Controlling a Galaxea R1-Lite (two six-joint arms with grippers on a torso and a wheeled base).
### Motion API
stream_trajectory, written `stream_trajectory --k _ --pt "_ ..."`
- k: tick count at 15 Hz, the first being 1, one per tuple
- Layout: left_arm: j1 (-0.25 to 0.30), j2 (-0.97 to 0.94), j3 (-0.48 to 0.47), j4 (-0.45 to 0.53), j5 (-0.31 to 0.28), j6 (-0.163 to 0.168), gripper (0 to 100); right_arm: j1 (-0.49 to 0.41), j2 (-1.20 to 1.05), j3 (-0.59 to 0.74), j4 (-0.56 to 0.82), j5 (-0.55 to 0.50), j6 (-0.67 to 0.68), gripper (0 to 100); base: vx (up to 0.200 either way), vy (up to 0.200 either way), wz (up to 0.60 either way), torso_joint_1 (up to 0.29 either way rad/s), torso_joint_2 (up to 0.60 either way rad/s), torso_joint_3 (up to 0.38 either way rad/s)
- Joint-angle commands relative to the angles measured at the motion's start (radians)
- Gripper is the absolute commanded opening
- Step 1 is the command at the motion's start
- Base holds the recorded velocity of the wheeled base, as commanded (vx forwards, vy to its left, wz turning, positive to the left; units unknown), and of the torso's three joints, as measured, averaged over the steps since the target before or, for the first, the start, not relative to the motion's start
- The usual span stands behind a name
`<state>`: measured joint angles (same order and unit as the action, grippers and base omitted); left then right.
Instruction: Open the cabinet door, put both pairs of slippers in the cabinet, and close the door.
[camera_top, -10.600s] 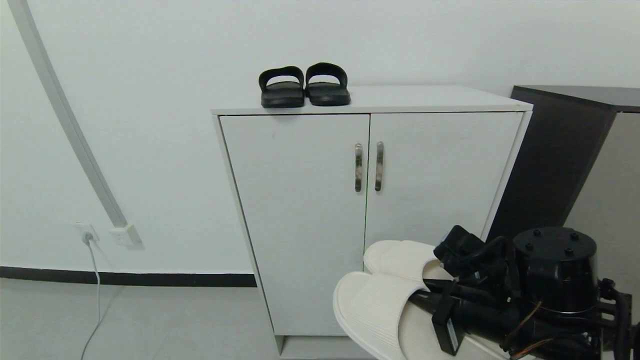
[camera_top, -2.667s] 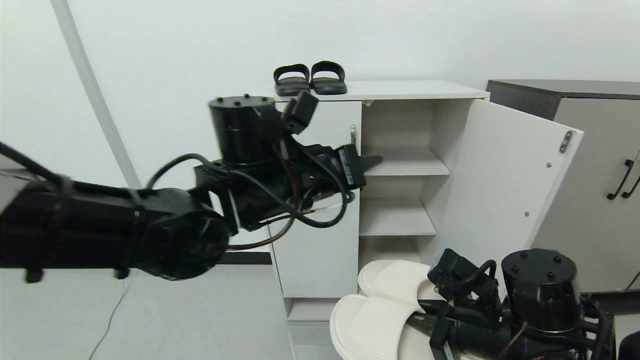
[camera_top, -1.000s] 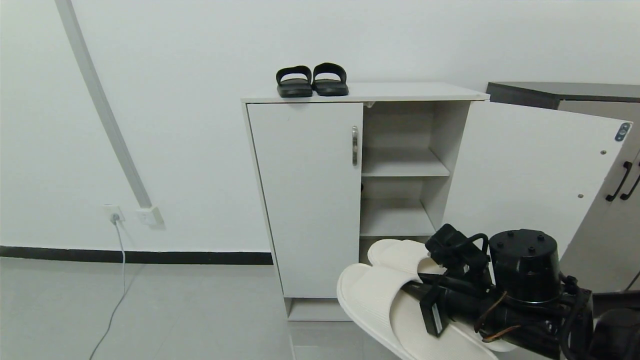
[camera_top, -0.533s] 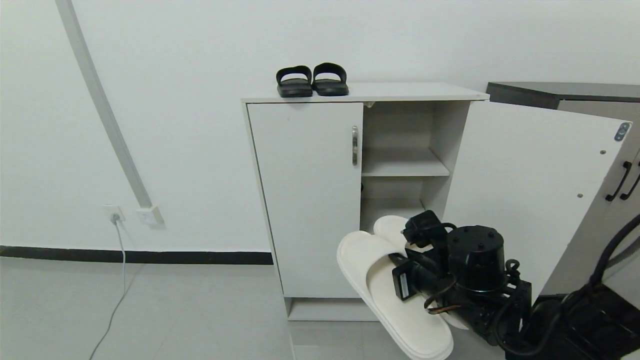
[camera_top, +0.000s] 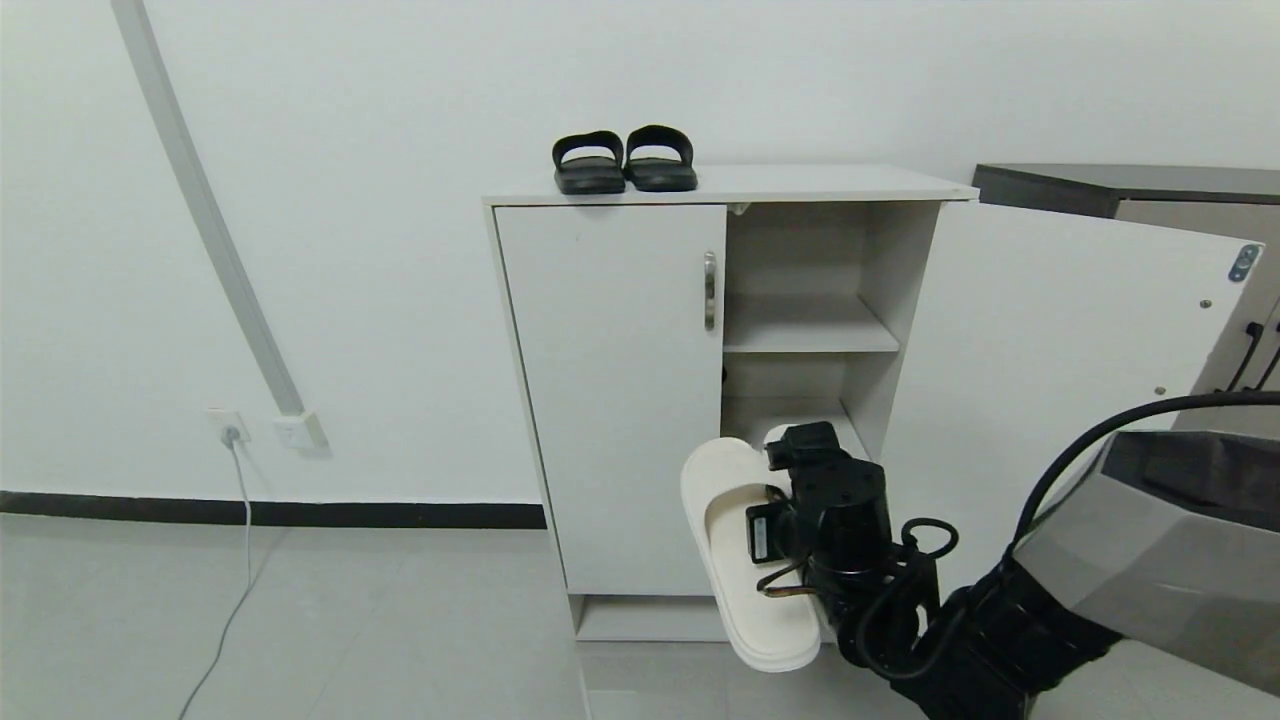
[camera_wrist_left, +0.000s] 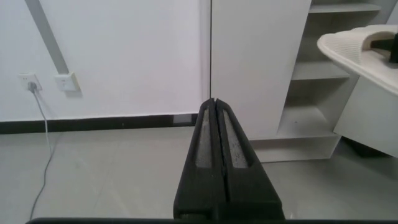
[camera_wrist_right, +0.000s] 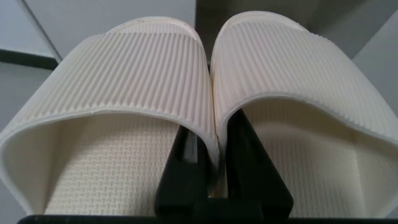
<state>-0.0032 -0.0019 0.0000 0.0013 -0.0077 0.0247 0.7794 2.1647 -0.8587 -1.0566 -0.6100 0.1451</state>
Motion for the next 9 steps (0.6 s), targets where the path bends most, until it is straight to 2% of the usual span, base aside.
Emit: stream_trajectory --k 1,3,7,9 --pt "0.0 0.003 0.0 0.0 0.0 0.0 0 0.008 0.073 -0.114 0.067 -0.083 0.031 0 0.0 0.0 0.0 0.0 0.0 0.0" --pt "0.0 0.003 0.0 0.0 0.002 0.0 0 0.012 0.084 -0.192 0.184 -0.148 0.106 0 0.0 0.0 0.0 0.0 0.0 0.0" --pt "0.0 0.003 0.0 0.0 0.0 0.0 0 0.011 0.086 -0.247 0.311 -0.152 0.194 0 0.0 0.0 0.0 0.0 0.0 0.0" --pt "0.0 0.003 0.0 0.0 0.0 0.0 0 0.011 0.086 -0.247 0.313 -0.154 0.197 0 0.0 -0.2 0.0 0.002 0.0 0.005"
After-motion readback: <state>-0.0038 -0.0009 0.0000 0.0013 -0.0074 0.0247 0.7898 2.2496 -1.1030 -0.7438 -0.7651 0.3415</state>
